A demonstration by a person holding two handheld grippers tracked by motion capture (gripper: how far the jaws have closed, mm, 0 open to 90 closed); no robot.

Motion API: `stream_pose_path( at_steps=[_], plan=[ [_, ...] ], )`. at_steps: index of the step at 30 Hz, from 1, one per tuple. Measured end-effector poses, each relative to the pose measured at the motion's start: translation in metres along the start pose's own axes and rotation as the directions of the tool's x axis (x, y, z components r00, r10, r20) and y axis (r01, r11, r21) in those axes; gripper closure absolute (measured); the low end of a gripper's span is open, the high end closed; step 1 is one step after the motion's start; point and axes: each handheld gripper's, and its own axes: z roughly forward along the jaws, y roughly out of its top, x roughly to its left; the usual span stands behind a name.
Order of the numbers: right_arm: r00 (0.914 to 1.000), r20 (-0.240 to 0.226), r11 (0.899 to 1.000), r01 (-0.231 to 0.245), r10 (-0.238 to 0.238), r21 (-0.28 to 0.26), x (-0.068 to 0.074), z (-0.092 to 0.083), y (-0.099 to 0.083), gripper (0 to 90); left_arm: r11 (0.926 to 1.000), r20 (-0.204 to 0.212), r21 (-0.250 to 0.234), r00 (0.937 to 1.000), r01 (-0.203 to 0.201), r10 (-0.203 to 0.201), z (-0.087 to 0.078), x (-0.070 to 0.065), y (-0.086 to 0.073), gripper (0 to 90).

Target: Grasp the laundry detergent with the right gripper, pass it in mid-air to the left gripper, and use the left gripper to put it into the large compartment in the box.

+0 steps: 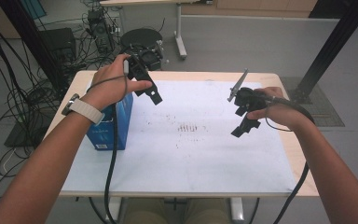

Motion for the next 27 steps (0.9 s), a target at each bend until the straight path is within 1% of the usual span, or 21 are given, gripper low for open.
stream_pose_path(
  at_steps=[4, 6, 8, 9, 11, 12, 14, 17, 19, 23, 25, 27],
  plan=[
    [1.0000, 0.000, 1.000, -0.001, 0.001, -0.002, 0.001, 0.000, -0.001, 7.6, 0.9986, -0.004, 0.017, 0.9987, -0.051, 0.051, 0.007, -0.005, 0.001, 10.5],
    [1.0000, 0.000, 1.000, -0.005, 0.005, -0.001, 0.002, -0.001, -0.001, 7.6, 0.9972, 0.000, 0.025, 0.9975, -0.070, 0.070, 0.009, -0.007, 0.001, 10.5],
    [1.0000, 0.000, 1.000, -0.004, 0.004, -0.004, 0.002, -0.001, -0.001, 7.6, 0.9959, 0.002, 0.033, 0.9964, -0.085, 0.085, 0.012, -0.008, 0.001, 10.6],
    [1.0000, 0.000, 1.000, -0.004, 0.004, -0.003, 0.002, 0.000, -0.001, 7.6, 0.9958, 0.005, 0.038, 0.9965, -0.083, 0.083, 0.013, -0.009, 0.001, 10.6],
    [1.0000, -0.001, 1.000, -0.005, 0.005, -0.003, 0.003, 0.000, 0.000, 7.6, 0.9940, 0.005, 0.048, 0.9951, -0.098, 0.098, 0.014, -0.009, 0.000, 10.8],
    [1.0000, 0.000, 1.000, -0.004, 0.004, -0.002, 0.003, 0.000, 0.000, 7.6, 0.9937, 0.007, 0.051, 0.9950, -0.099, 0.099, 0.015, -0.009, 0.000, 10.8],
    [1.0000, -0.002, 1.000, -0.003, 0.003, -0.004, 0.003, 0.000, -0.001, 7.6, 0.9914, 0.008, 0.059, 0.9931, -0.117, 0.117, 0.016, -0.009, -0.001, 10.8],
    [1.0000, -0.002, 1.000, -0.006, 0.006, -0.003, 0.002, 0.001, -0.001, 7.5, 0.9890, 0.011, 0.068, 0.9914, -0.131, 0.131, 0.017, -0.010, -0.001, 11.0],
    [1.0000, -0.004, 1.000, -0.008, 0.008, -0.004, 0.002, 0.001, -0.002, 7.4, 0.9864, 0.011, 0.082, 0.9898, -0.143, 0.142, 0.020, -0.010, -0.001, 11.0],
    [0.9999, -0.006, 1.000, -0.011, 0.011, -0.006, 0.000, 0.002, -0.003, 7.4, 0.9867, 0.017, 0.088, 0.9905, -0.137, 0.136, 0.026, -0.009, 0.000, 10.8],
    [0.9999, -0.009, 1.000, -0.013, 0.013, -0.004, -0.001, 0.004, -0.004, 7.4, 0.9856, 0.017, 0.099, 0.9905, -0.137, 0.136, 0.031, -0.009, 0.000, 10.8],
    [0.9998, -0.011, 1.000, -0.016, 0.016, -0.002, -0.001, 0.005, -0.005, 7.4, 0.9864, 0.022, 0.097, 0.9911, -0.133, 0.131, 0.033, -0.008, 0.000, 10.8]
  ],
)
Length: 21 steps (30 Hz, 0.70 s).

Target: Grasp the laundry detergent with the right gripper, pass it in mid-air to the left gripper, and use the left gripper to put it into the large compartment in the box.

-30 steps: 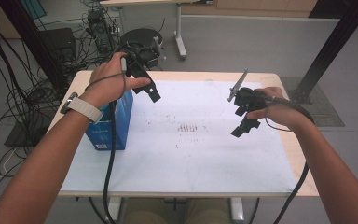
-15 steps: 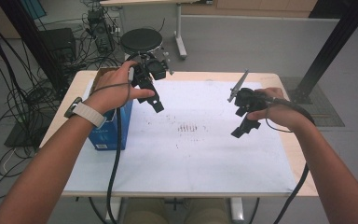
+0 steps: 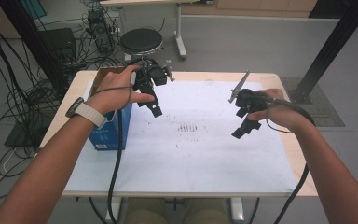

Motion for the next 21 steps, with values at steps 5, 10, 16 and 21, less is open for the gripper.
stream_pose_path(
  at_steps=[5, 10, 16, 21],
  plan=[
    [1.0000, 0.001, 1.000, -0.003, 0.003, 0.001, -0.0009, 0.0006, -0.0019, 7.4, 1.0000, 0.001, 0.004, 1.0000, 0.004, -0.004, 0.0030, 0.0005, -0.0008, 10.9],
    [1.0000, 0.001, 1.000, -0.001, 0.001, -0.003, -0.0003, 0.0005, -0.0014, 7.4, 0.9999, 0.002, -0.003, 0.9999, 0.012, -0.012, 0.0023, 0.0015, -0.0028, 10.9],
    [1.0000, -0.002, 1.000, 0.005, -0.005, -0.002, 0.0006, 0.0031, 0.0006, 7.4, 0.9997, 0.006, -0.008, 0.9997, 0.023, -0.023, 0.0042, 0.0024, -0.0065, 11.0],
    [1.0000, -0.003, 1.000, 0.007, -0.007, -0.003, 0.0009, 0.0052, 0.0025, 7.4, 0.9995, 0.010, -0.011, 0.9995, 0.029, -0.029, 0.0061, 0.0044, -0.0095, 11.0]
  ],
)
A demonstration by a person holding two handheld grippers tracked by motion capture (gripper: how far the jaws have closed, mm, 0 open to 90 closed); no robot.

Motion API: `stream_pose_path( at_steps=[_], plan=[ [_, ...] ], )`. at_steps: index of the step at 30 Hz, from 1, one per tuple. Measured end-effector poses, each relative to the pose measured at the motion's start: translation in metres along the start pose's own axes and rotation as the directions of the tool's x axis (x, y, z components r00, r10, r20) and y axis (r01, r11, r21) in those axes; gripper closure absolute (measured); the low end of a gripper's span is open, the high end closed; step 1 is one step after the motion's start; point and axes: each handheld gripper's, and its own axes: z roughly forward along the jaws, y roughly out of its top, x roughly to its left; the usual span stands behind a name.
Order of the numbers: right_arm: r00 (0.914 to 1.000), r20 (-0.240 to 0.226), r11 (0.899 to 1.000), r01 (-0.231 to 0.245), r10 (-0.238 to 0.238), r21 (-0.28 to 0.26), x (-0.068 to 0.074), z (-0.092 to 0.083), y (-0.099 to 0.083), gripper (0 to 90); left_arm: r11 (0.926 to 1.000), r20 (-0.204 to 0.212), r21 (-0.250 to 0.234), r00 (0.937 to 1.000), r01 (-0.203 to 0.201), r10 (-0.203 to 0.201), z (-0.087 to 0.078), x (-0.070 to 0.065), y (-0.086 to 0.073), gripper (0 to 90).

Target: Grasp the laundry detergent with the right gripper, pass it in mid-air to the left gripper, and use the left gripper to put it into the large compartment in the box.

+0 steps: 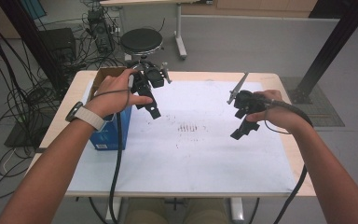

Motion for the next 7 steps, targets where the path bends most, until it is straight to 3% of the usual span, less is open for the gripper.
stream_pose_path(
  at_steps=[7],
  plan=[
    [1.0000, -0.003, 1.000, -0.003, 0.003, -0.003, -0.0004, 0.0018, -0.0008, 7.2, 0.9998, -0.004, -0.009, 0.9999, 0.015, -0.015, 0.0010, 0.0004, -0.0009, 10.4]
  ],
)
